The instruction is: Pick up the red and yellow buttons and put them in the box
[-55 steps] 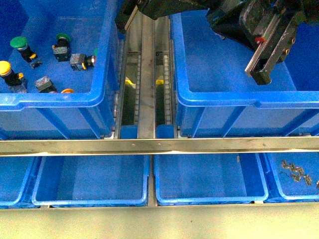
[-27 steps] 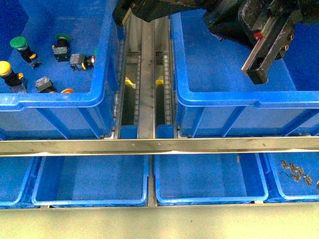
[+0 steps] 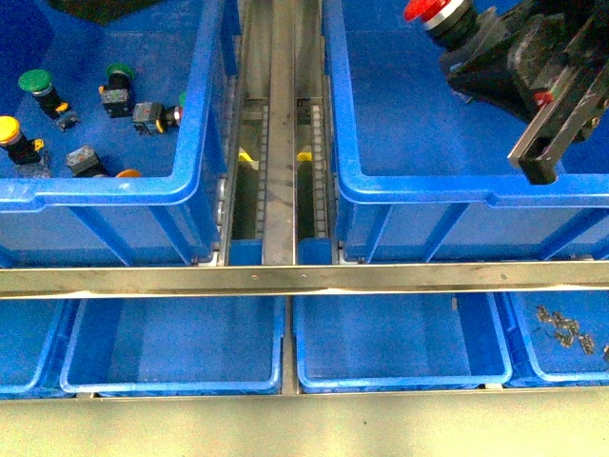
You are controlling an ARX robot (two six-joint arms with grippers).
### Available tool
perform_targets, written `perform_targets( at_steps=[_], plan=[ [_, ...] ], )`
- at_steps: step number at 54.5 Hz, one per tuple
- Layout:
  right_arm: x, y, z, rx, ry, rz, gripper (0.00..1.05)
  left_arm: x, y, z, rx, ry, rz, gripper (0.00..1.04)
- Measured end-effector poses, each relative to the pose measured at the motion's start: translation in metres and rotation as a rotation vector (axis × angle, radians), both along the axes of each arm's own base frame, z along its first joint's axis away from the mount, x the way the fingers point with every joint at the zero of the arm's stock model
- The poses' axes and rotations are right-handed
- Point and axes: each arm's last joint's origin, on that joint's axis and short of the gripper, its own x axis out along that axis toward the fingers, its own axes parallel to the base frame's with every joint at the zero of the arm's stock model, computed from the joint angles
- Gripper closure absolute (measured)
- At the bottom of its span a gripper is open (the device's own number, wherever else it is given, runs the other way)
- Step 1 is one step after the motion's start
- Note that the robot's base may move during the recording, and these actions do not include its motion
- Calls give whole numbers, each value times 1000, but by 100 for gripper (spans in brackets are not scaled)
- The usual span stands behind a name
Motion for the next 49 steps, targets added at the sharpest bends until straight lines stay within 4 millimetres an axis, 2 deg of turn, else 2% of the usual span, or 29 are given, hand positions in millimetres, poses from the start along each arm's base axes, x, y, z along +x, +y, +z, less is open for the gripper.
perform_targets(
  at_steps=[8, 18, 23, 25, 32, 43, 46, 49],
  plan=[
    [1, -20, 6, 27, -20, -84, 71, -36, 54, 15, 80, -127, 26, 8],
    [-1, -44, 11, 96, -47, -215, 71, -76, 106, -5, 223, -122, 98, 8],
    [-5, -56, 14, 142, -64, -294, 71, -97, 121, -10, 271, -106, 118, 8],
    [-8, -63, 16, 180, -75, -342, 71, -110, 124, -11, 293, -126, 112, 8],
    [-19, -72, 20, 259, -99, -429, 71, -134, 120, -13, 325, -150, 62, 8],
    [-30, -77, 22, 336, -96, -512, 71, -141, 109, -15, 336, -175, 27, 8],
    [-31, -76, 21, 351, -91, -518, 71, -140, 105, -17, 445, -282, 106, 13],
    [-32, -75, 21, 358, -87, -526, 71, -143, 104, -23, 606, -454, 269, 22]
  ],
)
